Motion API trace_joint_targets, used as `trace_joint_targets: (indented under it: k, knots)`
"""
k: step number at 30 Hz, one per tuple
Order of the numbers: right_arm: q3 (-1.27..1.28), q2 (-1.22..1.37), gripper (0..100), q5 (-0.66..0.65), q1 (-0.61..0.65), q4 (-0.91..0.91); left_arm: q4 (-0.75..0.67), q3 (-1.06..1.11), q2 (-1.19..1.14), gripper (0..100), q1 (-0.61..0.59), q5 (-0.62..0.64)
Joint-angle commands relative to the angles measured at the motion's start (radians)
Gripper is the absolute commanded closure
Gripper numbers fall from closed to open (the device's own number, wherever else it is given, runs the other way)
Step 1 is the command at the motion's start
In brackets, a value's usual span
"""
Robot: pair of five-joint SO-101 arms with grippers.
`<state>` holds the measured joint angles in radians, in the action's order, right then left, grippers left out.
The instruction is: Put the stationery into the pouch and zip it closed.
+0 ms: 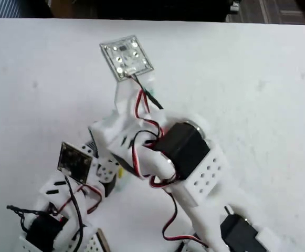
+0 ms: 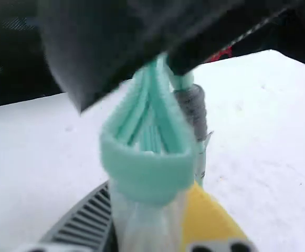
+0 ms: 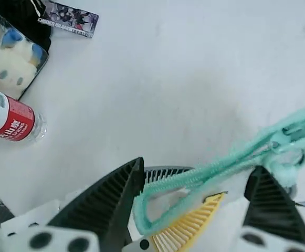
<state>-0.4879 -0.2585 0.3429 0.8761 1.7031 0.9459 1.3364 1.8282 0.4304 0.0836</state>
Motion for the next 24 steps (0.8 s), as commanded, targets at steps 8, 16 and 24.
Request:
trace_joint_targets:
  k: [8,16,24]
  knots:
    - [0.02,0.081,70.7,-0.044,-0.064,0.015,-0.011,-0.026,0.002,98,0.03,-0.006]
    - [0.005,0.113,89.7,-0.203,-0.064,0.016,0.003,-0.026,0.002,98,0.03,-0.008]
    - [0.106,0.136,98.1,-0.404,-0.154,0.016,0.11,-0.123,0.002,82,0.03,-0.127]
